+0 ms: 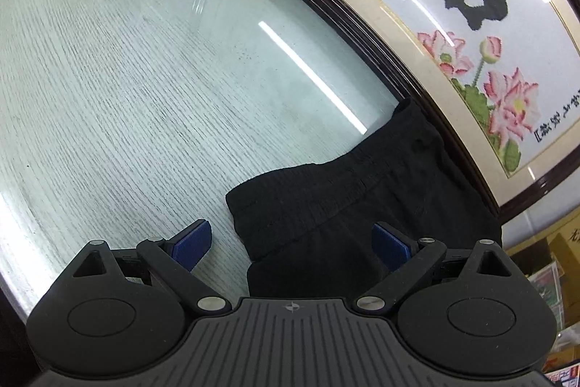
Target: Fold clothes
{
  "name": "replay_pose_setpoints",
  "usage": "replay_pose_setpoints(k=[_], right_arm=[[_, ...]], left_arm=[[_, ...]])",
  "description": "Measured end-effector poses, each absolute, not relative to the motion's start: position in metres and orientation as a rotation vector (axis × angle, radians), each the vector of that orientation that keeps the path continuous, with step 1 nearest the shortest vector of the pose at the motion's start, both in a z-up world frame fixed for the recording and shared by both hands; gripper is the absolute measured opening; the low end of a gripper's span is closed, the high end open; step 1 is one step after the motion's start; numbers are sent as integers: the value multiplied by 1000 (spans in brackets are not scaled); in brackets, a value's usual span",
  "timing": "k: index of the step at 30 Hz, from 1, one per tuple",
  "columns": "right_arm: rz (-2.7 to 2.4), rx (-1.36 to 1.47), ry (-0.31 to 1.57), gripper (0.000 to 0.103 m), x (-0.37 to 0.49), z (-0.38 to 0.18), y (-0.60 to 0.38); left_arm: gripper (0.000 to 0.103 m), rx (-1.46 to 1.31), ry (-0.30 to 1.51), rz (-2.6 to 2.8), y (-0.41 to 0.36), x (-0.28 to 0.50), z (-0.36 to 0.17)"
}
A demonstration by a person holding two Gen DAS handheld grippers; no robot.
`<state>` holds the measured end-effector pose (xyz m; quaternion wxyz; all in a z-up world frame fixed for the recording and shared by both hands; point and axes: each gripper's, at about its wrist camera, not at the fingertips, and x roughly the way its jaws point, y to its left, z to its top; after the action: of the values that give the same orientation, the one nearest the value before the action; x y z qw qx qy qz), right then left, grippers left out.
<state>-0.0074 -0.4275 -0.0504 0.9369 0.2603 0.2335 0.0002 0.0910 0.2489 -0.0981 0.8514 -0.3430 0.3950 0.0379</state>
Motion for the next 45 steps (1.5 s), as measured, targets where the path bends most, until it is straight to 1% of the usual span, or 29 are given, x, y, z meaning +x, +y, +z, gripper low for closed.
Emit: replay_pose_setpoints(k=[1,6,14,16,18,20,21,23,24,27,28,30,31,32,35,39,45], right_arm=[[4,534,474,59,-9,-49,-426],[17,545,467,59,-14,-45,-420],[39,536,466,59,-18,-44,-409],[41,539,465,59,-20,-46,-407],[41,540,466,59,-21,-48,-406],[40,540,467,59,-23,-49,-404],[40,540,465,59,-24,-50,-404],[42,535,465,59,-24,-51,-403],[44,533,466,59,-24,-51,-402],[56,531,463,59,-25,-51,-397],[60,531,461,59,-26,-51,-396],[69,528,460,59,-26,-51,-393],[75,526,460,59,-26,-50,-392],[82,523,462,59,-27,-49,-390],[112,508,478,59,-32,-47,-383],[173,473,515,59,-44,-48,-371],[227,359,608,59,-85,-51,-340]], left_arm=[[97,-729,830,76,250,90,-91],[97,-710,825,52,246,101,-94],[97,-761,795,64,248,112,-96],[95,-787,781,73,251,110,-98],[90,-806,773,91,253,108,-98],[77,-800,778,110,254,106,-98],[73,-781,786,116,254,105,-98],[58,-741,803,129,252,106,-97],[55,-730,809,133,252,107,-97],[43,-753,817,131,257,106,-99],[35,-767,821,130,258,106,-100],[28,-790,818,124,260,104,-101],[19,-800,817,120,261,103,-101],[16,-801,817,109,260,103,-100],[13,-761,817,115,253,99,-94],[12,-786,816,122,255,86,-93],[12,-763,827,122,257,65,-90]])
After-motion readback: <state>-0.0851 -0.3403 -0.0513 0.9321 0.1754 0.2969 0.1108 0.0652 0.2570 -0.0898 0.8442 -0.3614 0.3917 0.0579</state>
